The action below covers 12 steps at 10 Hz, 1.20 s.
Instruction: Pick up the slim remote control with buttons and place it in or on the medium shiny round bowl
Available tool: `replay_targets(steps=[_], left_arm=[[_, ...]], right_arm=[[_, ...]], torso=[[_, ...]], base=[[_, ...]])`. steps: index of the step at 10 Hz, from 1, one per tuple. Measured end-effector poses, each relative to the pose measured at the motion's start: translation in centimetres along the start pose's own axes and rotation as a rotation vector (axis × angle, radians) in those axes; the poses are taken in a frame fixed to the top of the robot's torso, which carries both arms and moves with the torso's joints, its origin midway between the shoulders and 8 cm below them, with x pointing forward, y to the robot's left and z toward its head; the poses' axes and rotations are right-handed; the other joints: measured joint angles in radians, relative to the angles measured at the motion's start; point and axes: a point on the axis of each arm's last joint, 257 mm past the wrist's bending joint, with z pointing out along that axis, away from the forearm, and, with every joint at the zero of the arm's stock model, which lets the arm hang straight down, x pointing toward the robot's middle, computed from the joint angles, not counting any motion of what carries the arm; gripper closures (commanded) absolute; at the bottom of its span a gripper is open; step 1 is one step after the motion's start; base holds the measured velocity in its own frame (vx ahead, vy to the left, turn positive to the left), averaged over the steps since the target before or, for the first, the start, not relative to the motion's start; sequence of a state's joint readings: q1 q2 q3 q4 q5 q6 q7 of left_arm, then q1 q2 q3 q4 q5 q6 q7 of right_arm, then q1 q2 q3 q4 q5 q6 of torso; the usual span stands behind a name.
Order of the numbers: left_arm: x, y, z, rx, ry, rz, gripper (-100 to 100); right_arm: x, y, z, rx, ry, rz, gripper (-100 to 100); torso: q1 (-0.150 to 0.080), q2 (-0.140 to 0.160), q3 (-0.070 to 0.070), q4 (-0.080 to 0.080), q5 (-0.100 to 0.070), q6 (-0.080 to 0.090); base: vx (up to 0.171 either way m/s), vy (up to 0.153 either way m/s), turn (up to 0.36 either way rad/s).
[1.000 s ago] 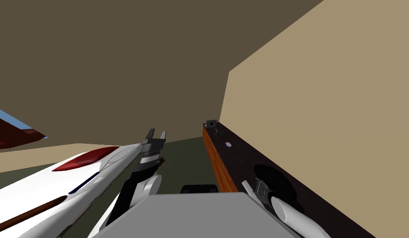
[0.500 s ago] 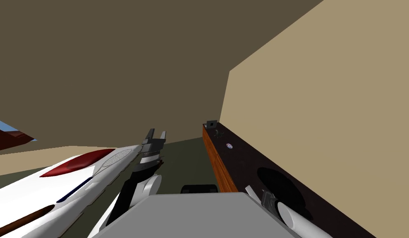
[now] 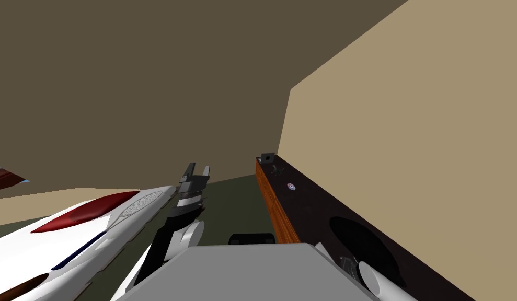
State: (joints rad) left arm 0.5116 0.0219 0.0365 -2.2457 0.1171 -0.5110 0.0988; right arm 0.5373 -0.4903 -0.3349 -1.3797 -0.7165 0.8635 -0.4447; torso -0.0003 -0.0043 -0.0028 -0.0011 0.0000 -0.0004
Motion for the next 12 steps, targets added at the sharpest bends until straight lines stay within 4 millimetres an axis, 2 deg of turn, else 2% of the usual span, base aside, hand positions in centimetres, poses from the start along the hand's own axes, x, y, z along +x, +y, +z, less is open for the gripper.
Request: replay_targets(steps=[3, 7, 8, 9, 12], left_arm=[[0.0, 0.0, 0.0, 0.000, 0.000, 0.000, 0], [0.0, 0.0, 0.0, 0.000, 0.000, 0.000, 0], [0.0, 0.0, 0.0, 0.000, 0.000, 0.000, 0], [0.0, 0.0, 0.0, 0.000, 0.000, 0.000, 0], [0.0, 0.0, 0.0, 0.000, 0.000, 0.000, 0]], right_arm=[[-3.6, -2.7, 0.2, 0.106, -0.064, 0.099, -100], [-6.0, -5.7, 0.1, 0.204, -0.119, 0.189, -100], [-6.1, -5.7, 0.1, 0.206, -0.120, 0.190, 0], [-6.1, -5.7, 0.1, 0.206, -0.119, 0.190, -100], [-5.8, -6.9, 1.5, 0.205, -0.119, 0.188, -100]], torso=[[-0.001, -0.002, -0.001, 0.000, 0.000, 0.000], [-0.003, 0.001, 0.000, 0.000, -0.001, 0.000], [-0.002, 0.003, 0.002, 0.001, 0.000, 0.000], [-0.001, 0.004, 0.002, 0.001, 0.000, 0.000], [-0.003, 0.004, 0.002, 0.001, -0.001, 0.000]], base=[[0.102, -0.015, -0.017], [0.060, -0.035, -0.002], [0.000, 0.000, 0.000], [0.007, -0.025, -0.017], [0.008, -0.035, -0.011]])
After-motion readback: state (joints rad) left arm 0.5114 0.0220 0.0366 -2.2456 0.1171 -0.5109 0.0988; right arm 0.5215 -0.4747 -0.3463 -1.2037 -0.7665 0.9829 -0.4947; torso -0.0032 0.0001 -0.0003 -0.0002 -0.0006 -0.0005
